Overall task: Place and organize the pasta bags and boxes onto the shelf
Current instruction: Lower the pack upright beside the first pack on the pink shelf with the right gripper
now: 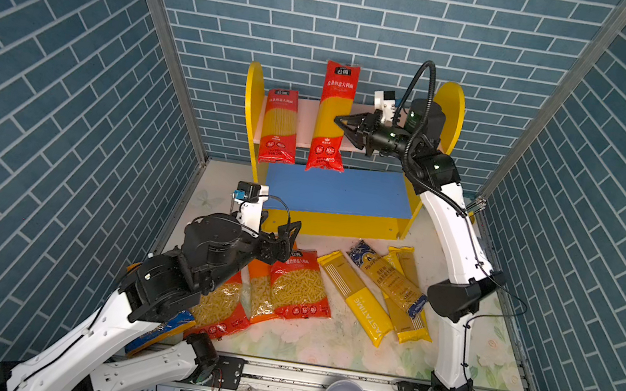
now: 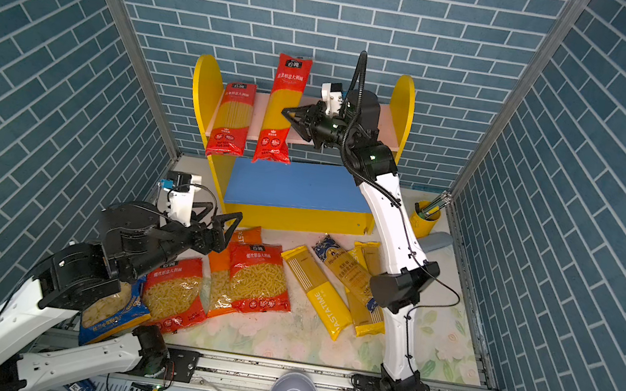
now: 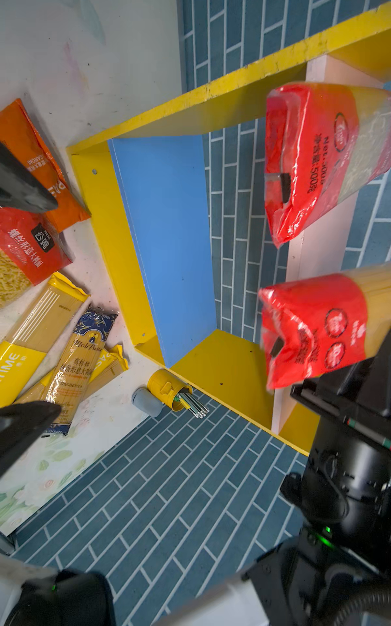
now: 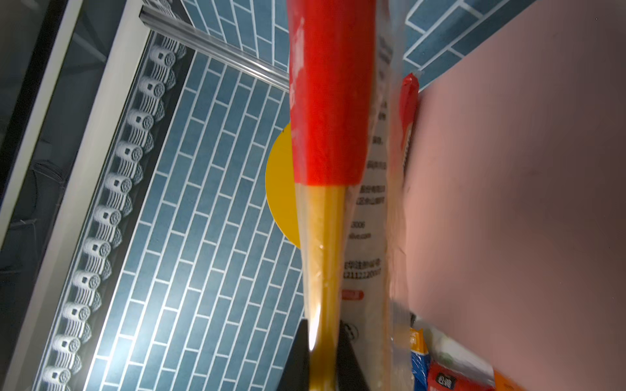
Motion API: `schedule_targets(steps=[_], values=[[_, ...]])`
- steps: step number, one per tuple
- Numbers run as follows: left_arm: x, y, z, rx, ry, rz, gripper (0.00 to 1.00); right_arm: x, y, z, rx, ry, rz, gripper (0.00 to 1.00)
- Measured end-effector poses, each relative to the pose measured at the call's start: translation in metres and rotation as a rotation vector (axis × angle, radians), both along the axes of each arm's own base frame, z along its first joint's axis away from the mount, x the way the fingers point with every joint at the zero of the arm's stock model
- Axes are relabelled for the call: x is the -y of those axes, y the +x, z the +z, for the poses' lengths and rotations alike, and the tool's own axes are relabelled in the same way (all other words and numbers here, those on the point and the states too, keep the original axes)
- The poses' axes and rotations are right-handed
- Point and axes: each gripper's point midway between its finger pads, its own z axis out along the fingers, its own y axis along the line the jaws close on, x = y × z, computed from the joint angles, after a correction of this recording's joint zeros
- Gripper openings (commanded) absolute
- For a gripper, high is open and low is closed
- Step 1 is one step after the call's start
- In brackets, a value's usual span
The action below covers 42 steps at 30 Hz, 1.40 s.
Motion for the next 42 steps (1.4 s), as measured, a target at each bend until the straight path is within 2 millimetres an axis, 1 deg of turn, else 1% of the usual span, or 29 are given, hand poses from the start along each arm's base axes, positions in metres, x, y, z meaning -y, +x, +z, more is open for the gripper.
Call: schedule_targets(steps=[3,5,8,10,12,13,18,20,23,27,30,32,33,36,39,40,42], values=[[0.006,0.003,-0.008,-0.015,-0.002,-0.012,0.87,-0.008,0.015,-0.016,-0.046,0.003,-0.015,0.00],[0.010,0.004,-0.014,-0.030,0.004,-0.017,0.87,-0.011,0.020,-0.025,-0.088,-0.001,-0.021,0.00],[0.014,0.005,-0.019,-0.042,0.004,-0.028,0.87,-0.011,0.021,-0.028,-0.109,0.000,-0.025,0.00],[0.016,0.005,-0.019,-0.042,-0.004,-0.033,0.87,-0.011,0.020,-0.027,-0.107,0.000,-0.024,0.09],[0.019,0.006,-0.019,-0.041,-0.014,-0.039,0.87,-0.012,0.020,-0.029,-0.114,-0.003,-0.023,0.20],[0.020,0.007,-0.020,-0.042,-0.018,-0.042,0.87,-0.012,0.020,-0.029,-0.115,-0.006,-0.022,0.24],[0.026,0.009,-0.024,-0.054,-0.019,-0.056,0.87,-0.008,0.017,-0.026,-0.051,-0.031,-0.034,0.41],[0.028,0.009,-0.024,-0.054,-0.021,-0.059,0.88,-0.003,0.015,-0.023,-0.028,-0.055,-0.053,0.42],[0.030,0.010,-0.022,-0.047,-0.028,-0.064,0.88,0.008,0.006,-0.011,0.013,-0.075,-0.078,0.42],[0.034,0.012,-0.021,-0.039,-0.027,-0.072,0.89,0.027,-0.013,0.011,0.065,-0.101,-0.113,0.43],[0.032,0.013,-0.018,-0.026,-0.010,-0.066,0.90,0.040,-0.028,0.014,0.074,-0.136,-0.139,0.46],[0.026,0.015,-0.013,-0.009,0.006,-0.045,0.90,0.045,-0.036,0.008,0.064,-0.166,-0.155,0.58],[0.021,0.016,-0.011,-0.001,0.012,-0.027,0.91,0.047,-0.041,0.002,0.066,-0.191,-0.162,0.61],[-0.002,0.023,-0.008,0.008,0.029,0.048,0.91,0.045,-0.054,-0.020,0.041,-0.251,-0.174,0.62],[-0.026,0.027,-0.006,0.013,0.035,0.124,0.91,0.036,-0.065,-0.046,0.008,-0.297,-0.170,0.63],[-0.032,0.028,-0.005,0.014,0.036,0.144,0.91,0.032,-0.067,-0.055,-0.001,-0.310,-0.168,0.63],[-0.038,0.028,-0.005,0.016,0.035,0.161,0.91,0.024,-0.070,-0.066,-0.017,-0.320,-0.164,0.63]])
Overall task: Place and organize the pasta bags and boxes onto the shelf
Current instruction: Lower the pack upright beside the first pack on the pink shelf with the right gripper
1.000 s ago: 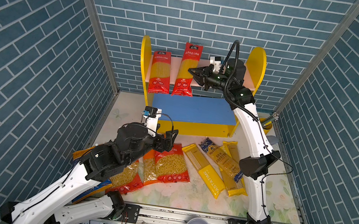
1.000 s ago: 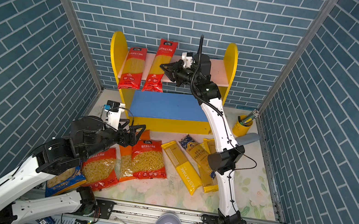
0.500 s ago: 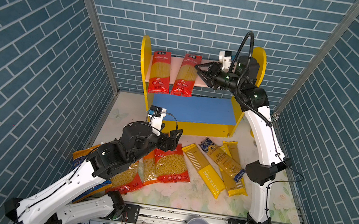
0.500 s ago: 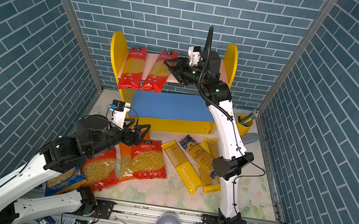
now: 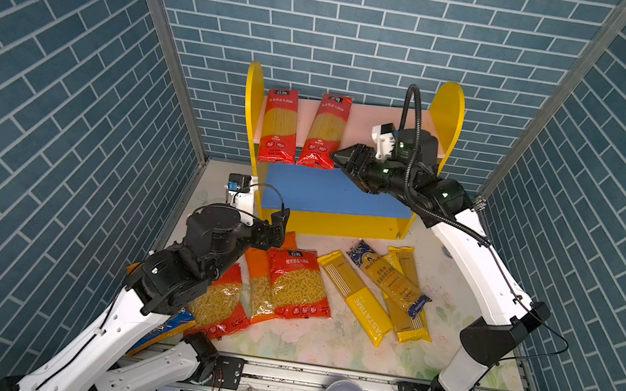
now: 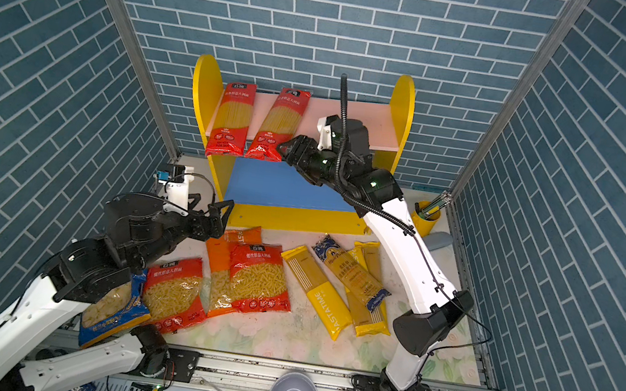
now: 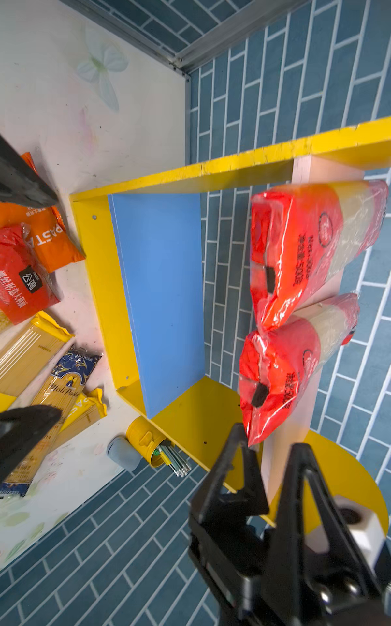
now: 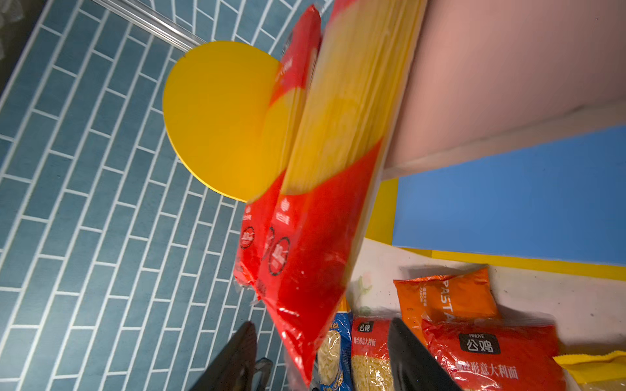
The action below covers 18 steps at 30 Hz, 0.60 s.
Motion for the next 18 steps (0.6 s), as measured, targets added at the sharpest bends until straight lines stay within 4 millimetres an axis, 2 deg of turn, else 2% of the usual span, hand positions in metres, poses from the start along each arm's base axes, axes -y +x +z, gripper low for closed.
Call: schedule_targets(steps=[2,8,11,14,18], values=[[0.000,0.000,-0.001,-0.003,-0.002,-0.002,0.91,-0.008,-0.002,-0.004,-0.008,0.003,0.003,0.64],[0.009,0.002,-0.020,-0.050,-0.002,-0.032,0.91,-0.025,-0.002,0.007,0.021,0.057,0.003,0.64],[0.012,0.003,-0.027,-0.068,0.001,-0.041,0.91,-0.034,0.002,0.002,0.013,0.067,-0.001,0.61],[0.014,0.002,-0.027,-0.069,-0.006,-0.051,0.91,-0.042,0.008,-0.006,0.002,0.062,-0.005,0.54],[0.016,0.001,-0.026,-0.070,-0.011,-0.061,0.91,-0.048,0.014,-0.001,0.012,0.071,-0.004,0.39]])
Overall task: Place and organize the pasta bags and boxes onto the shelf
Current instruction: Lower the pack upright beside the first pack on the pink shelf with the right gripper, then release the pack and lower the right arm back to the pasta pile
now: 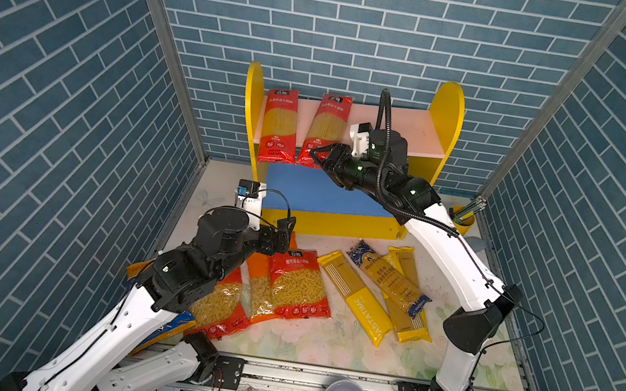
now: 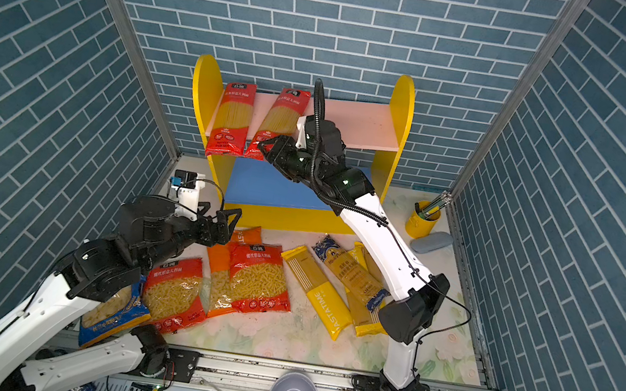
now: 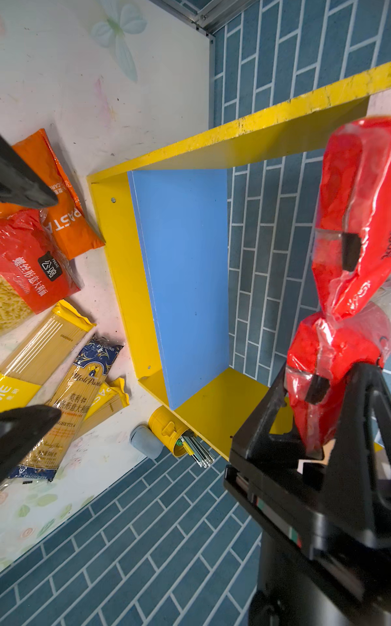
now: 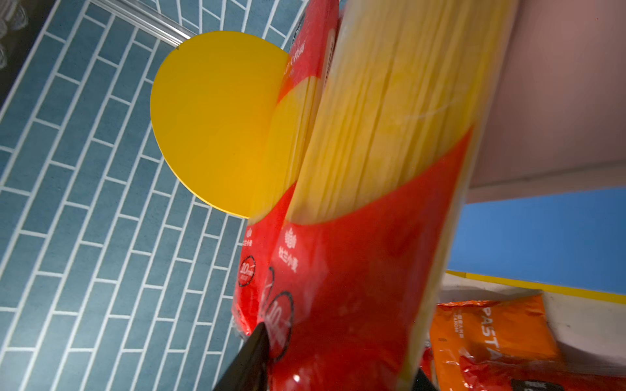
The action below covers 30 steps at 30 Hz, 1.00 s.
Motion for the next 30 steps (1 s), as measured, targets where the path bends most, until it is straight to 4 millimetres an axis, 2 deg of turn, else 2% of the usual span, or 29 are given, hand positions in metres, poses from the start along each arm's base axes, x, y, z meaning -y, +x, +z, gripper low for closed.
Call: schedule_targets(steps=[4,9,15,21,30], values=[[0.000,0.000,0.000,0.003,-0.003,-0.001,0.91,0.001,-0.001,0.004,0.008,-0.004,0.001,0.29],[-0.001,0.000,0.001,0.008,0.003,0.002,0.91,0.005,0.000,0.004,-0.005,-0.016,-0.002,0.21],[-0.015,-0.006,0.005,0.032,0.029,0.035,0.93,0.010,0.001,0.004,-0.022,-0.019,0.014,0.12],[-0.030,-0.014,0.009,0.054,0.045,0.068,0.93,0.011,0.006,0.007,-0.051,-0.008,0.074,0.08],[-0.031,-0.014,0.007,0.048,0.056,0.073,0.93,0.000,0.011,0.005,-0.068,0.011,0.149,0.06]])
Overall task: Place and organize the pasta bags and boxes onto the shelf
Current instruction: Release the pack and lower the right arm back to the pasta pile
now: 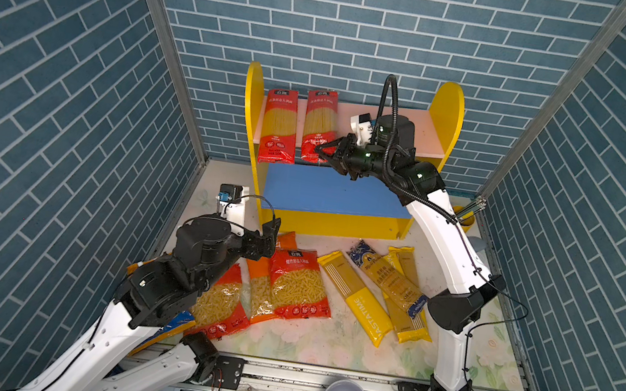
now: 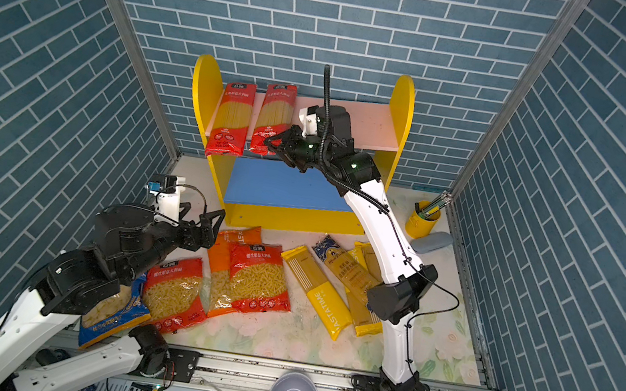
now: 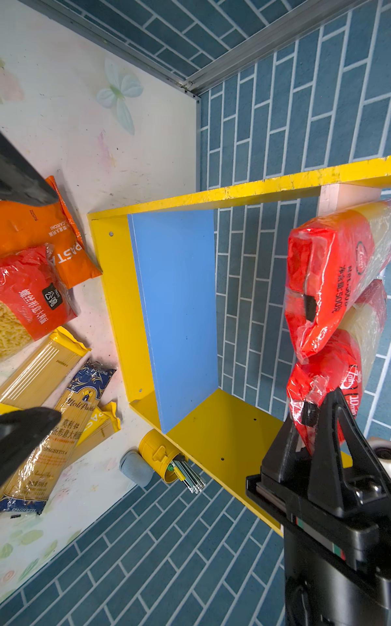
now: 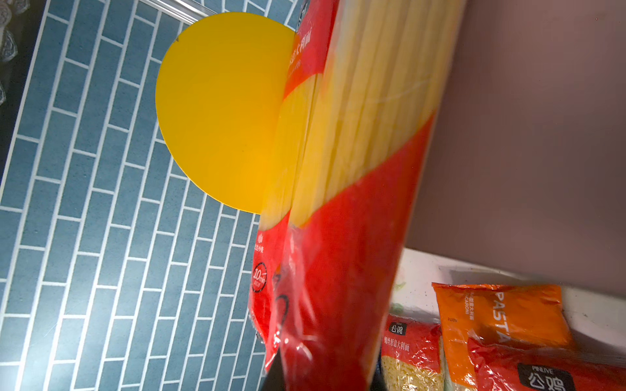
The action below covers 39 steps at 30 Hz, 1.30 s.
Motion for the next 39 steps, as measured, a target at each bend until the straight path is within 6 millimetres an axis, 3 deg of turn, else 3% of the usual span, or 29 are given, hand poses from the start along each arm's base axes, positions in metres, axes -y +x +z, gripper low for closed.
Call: schedule_targets(steps=[27,29,35,39], values=[[0.013,0.009,-0.009,-0.032,0.011,-0.028,0.93,-0.022,-0.012,-0.003,-0.042,0.090,0.044,0.09],[0.012,0.009,-0.009,-0.031,0.010,-0.027,0.93,-0.023,-0.012,-0.003,-0.046,0.092,0.042,0.13],[0.013,0.008,-0.008,-0.028,0.006,-0.030,0.93,-0.020,-0.015,-0.008,-0.044,0.089,0.045,0.43],[0.014,0.008,-0.007,-0.029,0.003,-0.034,0.93,-0.014,-0.024,-0.008,-0.035,0.080,0.055,0.51]])
